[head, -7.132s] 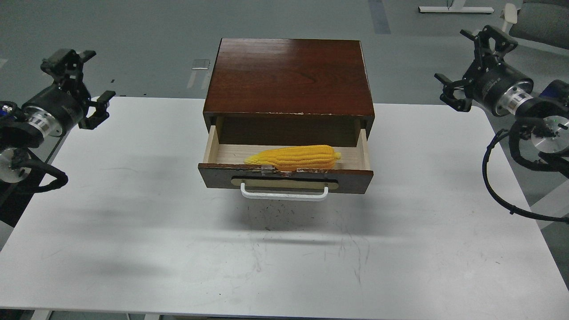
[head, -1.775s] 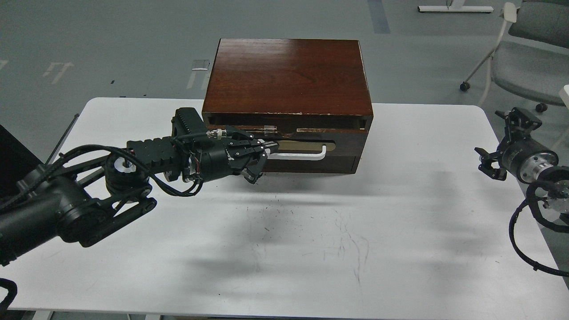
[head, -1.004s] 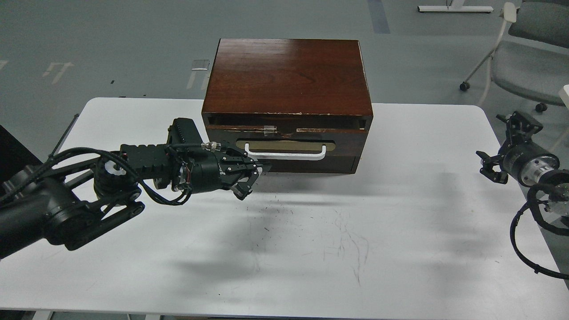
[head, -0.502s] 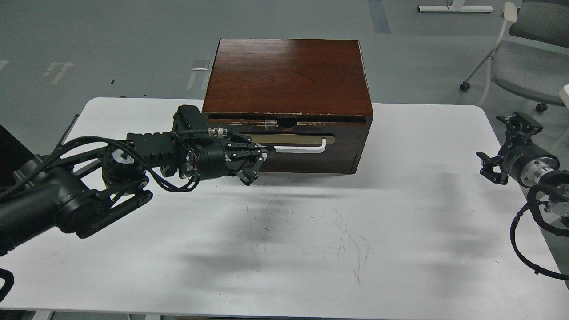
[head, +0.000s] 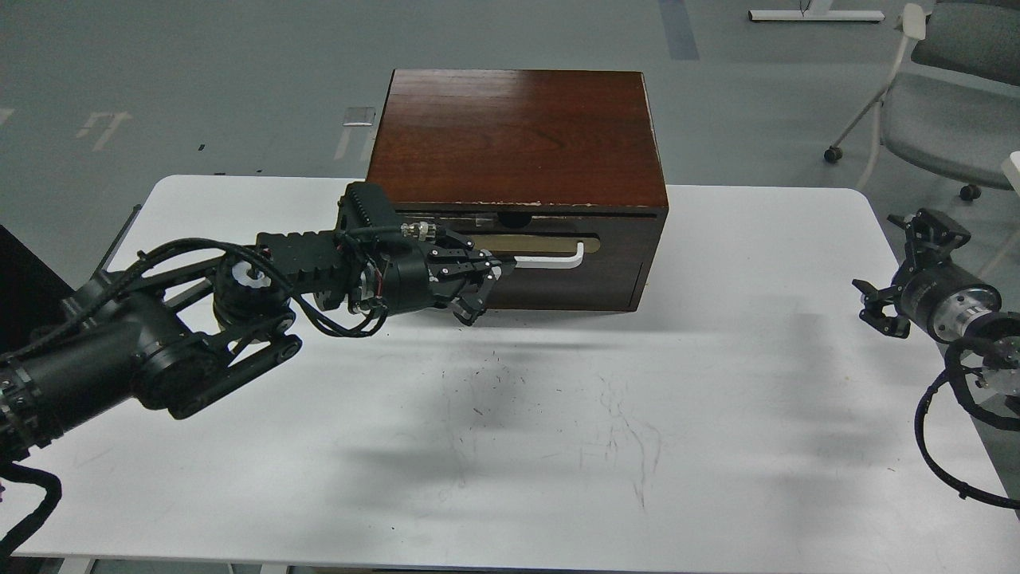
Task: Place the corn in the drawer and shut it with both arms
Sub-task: 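Press the drawer fully shut with the left gripper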
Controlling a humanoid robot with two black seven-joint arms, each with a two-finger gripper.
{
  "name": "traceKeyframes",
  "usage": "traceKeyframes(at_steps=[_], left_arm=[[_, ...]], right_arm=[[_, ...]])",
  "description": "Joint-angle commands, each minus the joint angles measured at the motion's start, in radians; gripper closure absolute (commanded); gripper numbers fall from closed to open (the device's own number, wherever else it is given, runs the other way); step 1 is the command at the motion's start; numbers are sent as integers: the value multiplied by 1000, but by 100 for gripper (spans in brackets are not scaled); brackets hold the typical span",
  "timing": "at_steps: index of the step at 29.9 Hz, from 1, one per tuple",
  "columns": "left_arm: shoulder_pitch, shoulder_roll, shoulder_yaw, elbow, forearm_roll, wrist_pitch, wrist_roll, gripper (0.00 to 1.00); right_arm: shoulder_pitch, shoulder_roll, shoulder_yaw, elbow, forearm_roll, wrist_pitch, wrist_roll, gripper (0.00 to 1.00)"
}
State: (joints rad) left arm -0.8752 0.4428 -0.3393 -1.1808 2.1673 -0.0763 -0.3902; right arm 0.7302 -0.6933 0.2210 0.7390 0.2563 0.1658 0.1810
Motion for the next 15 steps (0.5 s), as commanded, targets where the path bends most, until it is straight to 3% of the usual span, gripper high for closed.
traceKeyframes(at_steps=[1,11,15], left_arm=[[1,7,-1,1,0,3,2,100],[2,2,0,15,-3,3,-2,100],[7,20,0,-14,-30,3,-24,100]], right_arm=[[-2,0,0,-1,0,0,0,0],[0,0,0,-1,-3,0,0,0],[0,-2,0,-1,-18,3,0,0]])
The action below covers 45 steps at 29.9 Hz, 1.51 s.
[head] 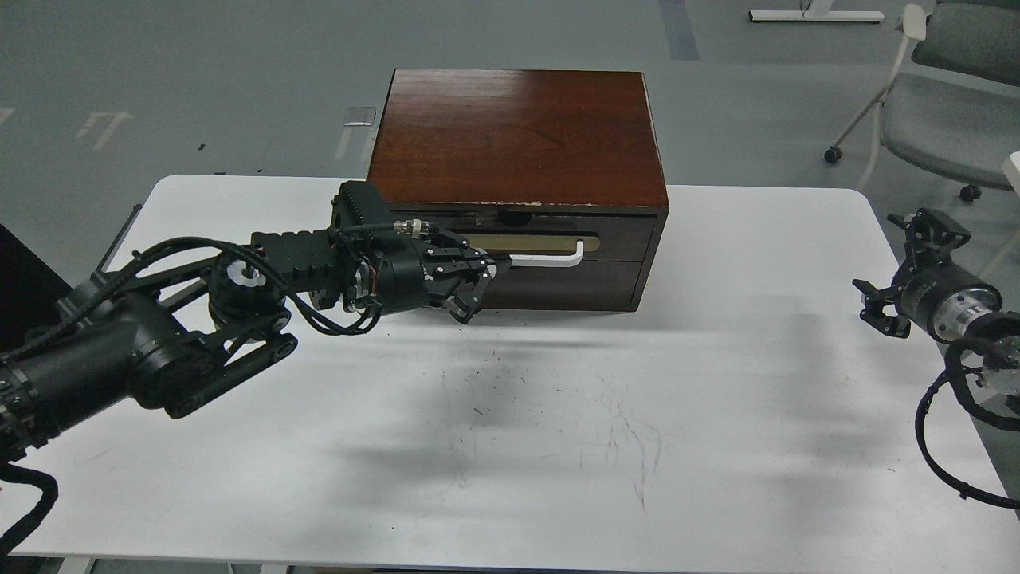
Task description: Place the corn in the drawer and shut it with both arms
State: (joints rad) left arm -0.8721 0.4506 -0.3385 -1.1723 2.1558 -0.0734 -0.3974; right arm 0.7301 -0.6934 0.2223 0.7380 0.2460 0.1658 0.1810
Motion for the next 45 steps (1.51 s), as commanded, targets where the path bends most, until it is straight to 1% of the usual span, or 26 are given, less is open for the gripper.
traceKeyframes(at_steps=[1,3,5,8,9,10,11,12,13,14,15,16,19,20,21,23,25,26,27,28,29,30,32,34,35,45], left_arm=[[7,39,1,-56,-49,-2,-46,100],[15,97,3,-125,-112,-5,-91,100],[21,135,3,-182,-161,-5,-91,100],[41,216,-20,-300,-357,-2,-91,100],[39,229,-43,-308,-476,-2,-91,73],[38,229,-65,-307,-544,0,-91,51],[38,229,-65,-306,-545,0,-91,51],[42,226,-182,-296,-776,15,-91,20],[45,224,-223,-282,-850,26,-91,19],[48,226,-279,-242,-992,47,-91,13],[48,226,-280,-242,-993,47,-91,13],[51,230,-299,-187,-1124,69,-91,8],[47,229,-310,-52,-1255,104,-91,4],[47,223,-312,27,-1295,118,-91,4],[47,221,-312,61,-1316,116,-91,4],[53,218,-298,193,-1456,81,-91,2],[53,217,-297,232,-1498,64,-91,2],[71,185,-297,349,-1624,10,-54,2],[77,166,-297,376,-1663,-2,-5,2],[88,151,-301,408,-1742,-9,93,2],[94,151,-303,422,-1787,-11,136,2],[102,151,-301,427,-1820,-12,167,2],[143,152,-298,430,-1895,-40,253,2],[166,151,-298,430,-1907,-95,282,2],[174,149,-300,430,-1909,-126,285,2],[177,134,-300,399,-1909,-169,284,2]], right_arm=[[0,-3,-1,0,-10,4,0,0],[3,-6,0,0,-10,6,0,0],[8,-9,0,0,-10,8,0,0],[18,-9,2,0,-11,8,0,0],[23,-8,2,0,-14,8,2,0],[25,-6,2,0,-17,8,2,0],[25,-6,2,0,-17,8,2,0],[37,-3,3,0,-33,8,3,0],[41,-3,5,0,-36,8,3,0],[52,-3,11,1,-36,8,6,0],[52,-3,11,1,-36,8,6,0],[70,-2,17,1,-36,8,12,0],[110,0,20,6,-36,9,41,0],[129,8,20,9,-37,11,60,1],[140,17,20,9,-37,11,69,1],[172,58,20,9,-37,18,100,1],[180,68,20,9,-37,24,106,1],[192,95,26,11,-36,46,123,1],[193,103,31,12,-36,55,130,1],[193,112,37,17,-37,81,147,1],[193,117,40,17,-37,96,155,1],[193,120,41,17,-37,112,159,1],[193,130,42,15,-37,158,164,1],[195,135,42,18,-37,175,164,1],[196,144,42,20,-37,184,164,1],[215,175,41,21,-80,181,163,0]])
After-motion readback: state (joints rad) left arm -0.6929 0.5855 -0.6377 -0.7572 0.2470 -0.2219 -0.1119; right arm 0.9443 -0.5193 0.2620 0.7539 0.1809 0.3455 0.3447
